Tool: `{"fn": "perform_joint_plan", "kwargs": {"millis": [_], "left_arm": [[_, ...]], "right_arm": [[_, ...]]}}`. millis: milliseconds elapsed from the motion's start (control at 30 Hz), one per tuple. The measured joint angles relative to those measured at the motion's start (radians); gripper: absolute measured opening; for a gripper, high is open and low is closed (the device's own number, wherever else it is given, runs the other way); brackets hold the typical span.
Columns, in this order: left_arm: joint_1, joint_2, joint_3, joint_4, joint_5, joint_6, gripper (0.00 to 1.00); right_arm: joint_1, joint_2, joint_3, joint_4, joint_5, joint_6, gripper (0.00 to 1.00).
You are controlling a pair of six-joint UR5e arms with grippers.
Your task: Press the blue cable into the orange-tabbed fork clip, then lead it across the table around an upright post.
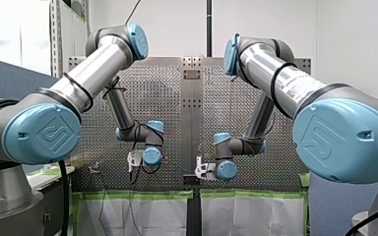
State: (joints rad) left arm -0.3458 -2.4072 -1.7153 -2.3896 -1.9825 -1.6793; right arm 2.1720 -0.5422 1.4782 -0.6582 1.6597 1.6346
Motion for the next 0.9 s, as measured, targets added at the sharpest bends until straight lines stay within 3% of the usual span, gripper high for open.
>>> {"fn": "perform_joint_plan", "kwargs": {"millis": [200, 233, 267, 300, 333, 433, 467, 500, 533, 900], "left_arm": [[-0.002, 0.0, 0.001, -0.005, -0.009, 0.0, 1.0], [-0.002, 0.0, 0.0, -0.006, -0.014, 0.0, 0.94], [-0.003, 0.0, 0.001, -0.006, -0.02, 0.001, 0.71], [-0.005, 0.0, 0.001, -0.006, -0.03, 0.001, 0.71], [-0.006, 0.0, 0.001, -0.006, -0.038, 0.003, 0.65], [-0.01, 0.0, 0.001, -0.007, -0.066, 0.006, 0.65], [-0.011, 0.0, 0.001, -0.007, -0.075, 0.006, 0.53], [-0.011, 0.0, 0.001, -0.007, -0.085, 0.007, 0.53], [-0.012, 0.0, 0.001, -0.007, -0.092, 0.007, 0.0], [-0.022, 0.0, 0.001, 0.001, -0.126, 0.061, 0.0]], "right_arm": [[0.0, 0.0, 0.0, 0.001, 0.0, -0.001, 0.0], [0.0, 0.001, 0.0, 0.001, -0.001, -0.001, 0.0], [0.0, 0.001, 0.0, 0.001, 0.0, -0.001, 0.0], [0.001, 0.001, 0.0, 0.001, -0.001, -0.001, 0.0], [0.001, 0.001, 0.0, 0.001, -0.001, -0.001, 0.0], [0.001, 0.001, 0.0, 0.002, -0.001, -0.001, 0.0], [0.001, 0.001, 0.0, 0.002, -0.001, -0.001, 0.0], [0.001, 0.001, 0.0, 0.002, -0.001, -0.002, 0.0], [0.001, 0.001, 0.0, 0.001, -0.001, -0.002, 0.0], [0.001, 0.001, 0.0, 0.002, -0.001, -0.001, 0.0]]}}
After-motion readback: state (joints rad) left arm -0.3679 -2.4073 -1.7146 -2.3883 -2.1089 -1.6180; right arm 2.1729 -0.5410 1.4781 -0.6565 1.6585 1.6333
